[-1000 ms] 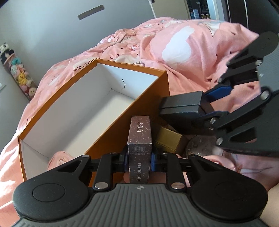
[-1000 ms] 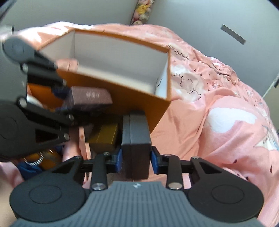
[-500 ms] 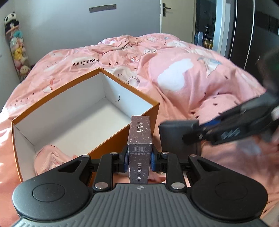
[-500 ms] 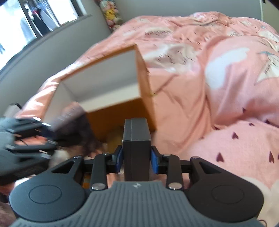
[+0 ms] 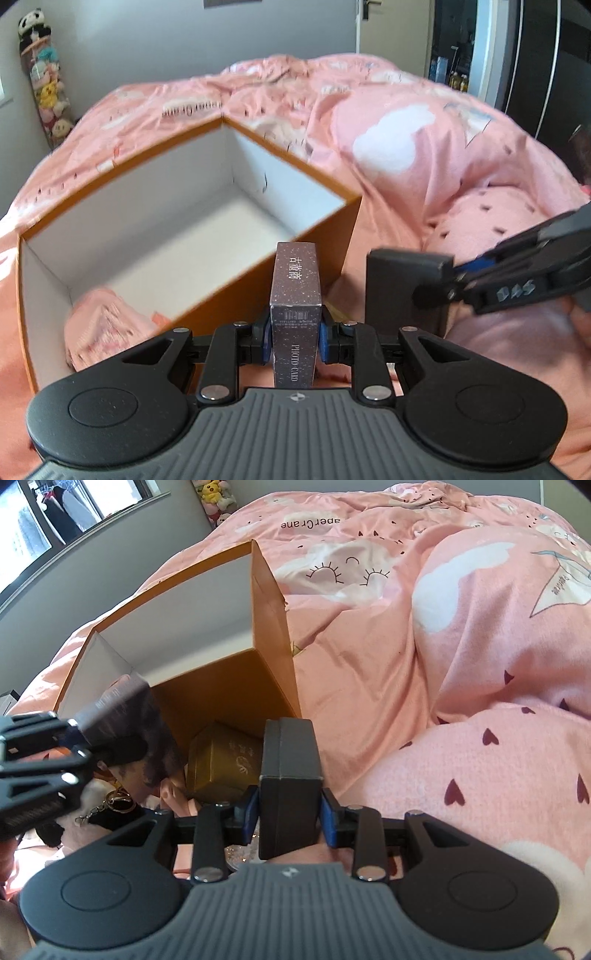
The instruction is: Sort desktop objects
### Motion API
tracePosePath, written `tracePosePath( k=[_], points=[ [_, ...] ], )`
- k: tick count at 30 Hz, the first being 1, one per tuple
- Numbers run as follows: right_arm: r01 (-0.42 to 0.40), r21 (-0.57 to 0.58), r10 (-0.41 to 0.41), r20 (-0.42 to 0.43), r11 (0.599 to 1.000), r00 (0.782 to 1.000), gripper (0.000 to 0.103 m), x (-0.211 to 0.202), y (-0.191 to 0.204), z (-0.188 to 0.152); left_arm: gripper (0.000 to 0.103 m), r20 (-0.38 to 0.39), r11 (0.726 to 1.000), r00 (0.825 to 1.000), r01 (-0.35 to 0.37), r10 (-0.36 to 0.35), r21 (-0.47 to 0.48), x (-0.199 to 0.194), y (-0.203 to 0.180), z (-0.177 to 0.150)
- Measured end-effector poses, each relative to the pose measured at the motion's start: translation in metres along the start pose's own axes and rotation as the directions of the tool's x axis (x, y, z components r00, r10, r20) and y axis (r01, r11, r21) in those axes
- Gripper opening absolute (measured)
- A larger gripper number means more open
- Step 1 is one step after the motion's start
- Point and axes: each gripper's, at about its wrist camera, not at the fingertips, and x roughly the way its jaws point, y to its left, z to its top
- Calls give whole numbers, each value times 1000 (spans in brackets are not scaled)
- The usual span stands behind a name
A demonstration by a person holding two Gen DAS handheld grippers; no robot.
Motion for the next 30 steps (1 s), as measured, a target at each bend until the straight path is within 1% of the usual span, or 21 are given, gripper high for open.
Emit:
tracePosePath(
  k=[2,6,9,12,16,20,23,27,30],
  points=[
    [-2,11,2,7,1000,1000,36,-1,-1,-1,26,23,1000,1000,-5,5,-3,-1,0,-4],
    [-19,40,18,20,999,1000,36,-7,-5,-1,26,39,1000,999,-4,5,-20,-8,2,-4],
    [-37,31,36,36,999,999,35,-15,-3,3,26,57,1000,998,1,0,-25,-18,3,0],
    [-83,19,82,57,996,995,35,-27,2,10,26,69,998,997,29,-26,-47,-30,7,6],
    [-151,-20,152,88,988,984,35,-46,12,24,26,90,994,994,72,-65,-79,-51,15,17],
    [-244,-41,247,112,969,963,35,-59,21,41,26,107,983,988,123,-109,-133,-70,34,33],
    [-289,-59,295,135,955,946,35,-63,29,55,26,117,972,985,147,-126,-186,-79,54,45],
    [-306,-98,318,160,947,934,35,-62,46,74,26,108,959,989,130,-105,-251,-81,81,59],
    [-308,-109,322,153,945,934,35,-50,57,91,26,78,947,992,116,-97,-299,-70,100,68]
  ],
)
